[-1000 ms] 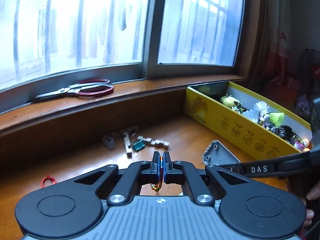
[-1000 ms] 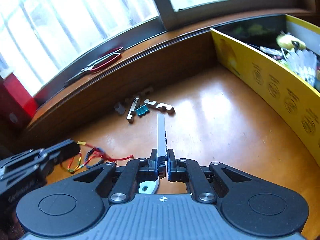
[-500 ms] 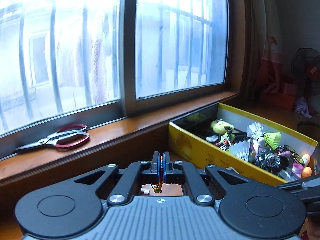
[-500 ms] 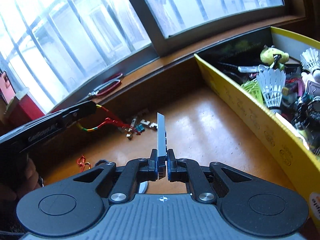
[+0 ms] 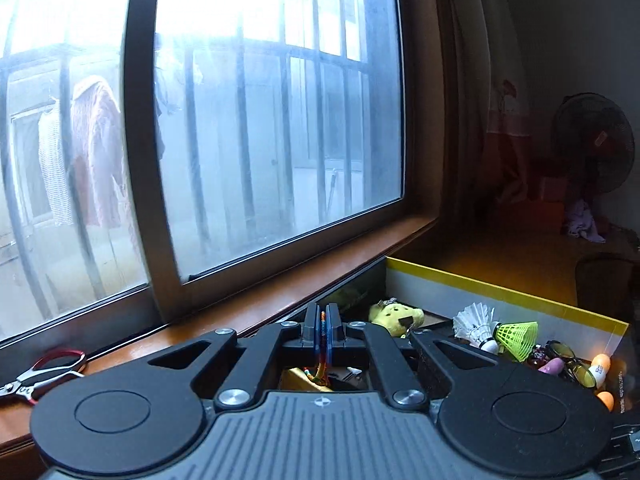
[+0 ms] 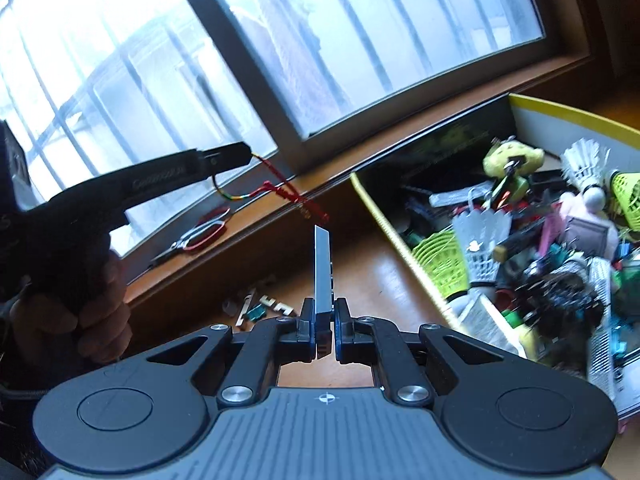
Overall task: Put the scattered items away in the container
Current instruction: 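Carry the bracelet and metal piece over the yellow box with both grippers, then lower both grippers into the yellow box and open them to drop the items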
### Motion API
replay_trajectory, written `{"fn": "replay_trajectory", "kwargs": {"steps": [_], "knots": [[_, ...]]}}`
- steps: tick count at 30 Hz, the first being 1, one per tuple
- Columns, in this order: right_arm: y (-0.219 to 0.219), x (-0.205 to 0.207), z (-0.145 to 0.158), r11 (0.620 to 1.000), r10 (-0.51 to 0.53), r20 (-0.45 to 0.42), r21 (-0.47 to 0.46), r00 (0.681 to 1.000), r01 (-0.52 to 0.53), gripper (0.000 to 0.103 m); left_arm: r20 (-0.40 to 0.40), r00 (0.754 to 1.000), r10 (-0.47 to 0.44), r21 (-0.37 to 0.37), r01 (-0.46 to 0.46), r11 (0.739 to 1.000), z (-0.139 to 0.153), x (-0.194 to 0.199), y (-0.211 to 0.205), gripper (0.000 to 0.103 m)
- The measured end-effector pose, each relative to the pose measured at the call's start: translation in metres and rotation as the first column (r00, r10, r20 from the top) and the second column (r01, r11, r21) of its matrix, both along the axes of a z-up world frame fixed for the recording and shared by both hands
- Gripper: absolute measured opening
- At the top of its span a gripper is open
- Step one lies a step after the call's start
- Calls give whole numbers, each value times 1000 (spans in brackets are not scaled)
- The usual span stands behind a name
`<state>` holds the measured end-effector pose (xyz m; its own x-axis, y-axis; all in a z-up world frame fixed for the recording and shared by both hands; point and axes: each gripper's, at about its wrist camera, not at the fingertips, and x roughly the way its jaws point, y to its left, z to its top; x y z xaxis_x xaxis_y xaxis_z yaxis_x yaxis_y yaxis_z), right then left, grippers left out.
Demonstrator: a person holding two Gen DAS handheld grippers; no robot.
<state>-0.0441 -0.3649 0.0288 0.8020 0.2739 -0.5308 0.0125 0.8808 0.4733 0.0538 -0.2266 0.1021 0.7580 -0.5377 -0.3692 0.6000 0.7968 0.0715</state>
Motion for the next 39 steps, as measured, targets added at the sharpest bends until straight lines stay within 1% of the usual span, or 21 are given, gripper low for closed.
{"fn": "replay_trajectory", "kwargs": {"steps": [5,9,15,21,27,28,29,30,32,33,34,36,38,39], "knots": [[-35,0,-2,999,-49,14,4,999,49,10,-26,999,-41,6,41,999,-6,15,-49,3],[-62,-2,-6,995,-101,18,4,995,100,10,-35,996,-84,37,85,996,-21,25,-90,3],[-106,-4,-16,980,-198,-9,20,980,198,10,-85,987,-134,60,139,988,-43,44,-140,3],[-136,-2,-28,959,-281,-48,12,959,282,10,-130,979,-154,85,165,983,-65,66,-173,3],[-152,2,-38,945,-324,-81,27,943,327,11,-176,969,-172,111,193,975,-82,82,-193,4],[-153,3,-39,942,-330,-85,28,940,334,11,-179,968,-176,117,199,973,-84,83,-195,7],[-154,4,-40,940,-336,-89,28,938,340,11,-179,968,-174,124,197,972,-85,83,-197,12],[-155,5,-40,938,-341,-92,27,935,345,12,-179,969,-171,128,195,972,-86,83,-197,14],[-156,5,-41,934,-352,-99,25,931,356,15,-181,969,-171,121,194,974,-86,80,-195,15],[-156,5,-41,932,-358,-100,22,928,362,16,-184,968,-171,117,194,974,-85,79,-195,19],[-156,4,-41,930,-363,-99,18,927,366,17,-186,967,-172,114,195,974,-84,77,-193,21],[-155,2,-40,929,-367,-94,10,925,370,23,-185,968,-170,115,194,974,-83,74,-190,29],[-154,-1,-38,928,-371,-89,8,924,373,25,-181,969,-169,118,192,974,-82,69,-187,30],[-153,-2,-37,927,-373,-87,6,924,374,25,-180,969,-168,118,191,974,-82,67,-184,33]]}}
